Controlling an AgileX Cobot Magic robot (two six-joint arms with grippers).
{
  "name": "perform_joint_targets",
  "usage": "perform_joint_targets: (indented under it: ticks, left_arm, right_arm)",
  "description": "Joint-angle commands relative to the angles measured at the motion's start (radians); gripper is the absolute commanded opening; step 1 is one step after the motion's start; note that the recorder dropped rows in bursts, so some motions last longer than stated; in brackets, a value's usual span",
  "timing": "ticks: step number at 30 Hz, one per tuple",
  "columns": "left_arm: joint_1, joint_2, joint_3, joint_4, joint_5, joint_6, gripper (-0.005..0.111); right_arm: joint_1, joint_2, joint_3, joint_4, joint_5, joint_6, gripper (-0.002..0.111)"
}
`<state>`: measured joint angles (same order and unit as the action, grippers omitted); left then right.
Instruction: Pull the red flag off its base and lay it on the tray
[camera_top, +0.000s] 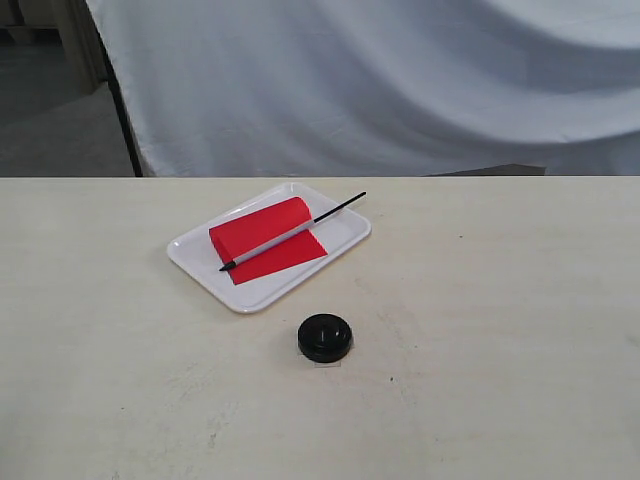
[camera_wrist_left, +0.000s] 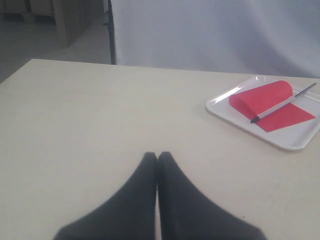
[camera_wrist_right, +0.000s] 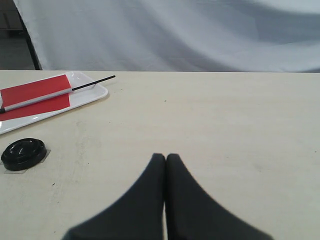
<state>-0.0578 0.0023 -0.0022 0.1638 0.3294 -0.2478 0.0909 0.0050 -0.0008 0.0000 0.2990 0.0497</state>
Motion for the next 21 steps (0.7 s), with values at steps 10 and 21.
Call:
perform_joint_targets:
  ticks: [10, 21]
  left_arm:
    - [-0.006, -0.002, 0.002, -0.005, -0.008, 0.005, 0.000]
    - [-0.006, -0.002, 0.002, -0.005, -0.008, 0.005, 0.000]
  right_arm:
    - [0.004, -0.005, 0.001, -0.007, -0.001, -0.004, -0.001]
    - [0.004, -0.005, 0.001, 0.000, -0.001, 0.007, -0.001]
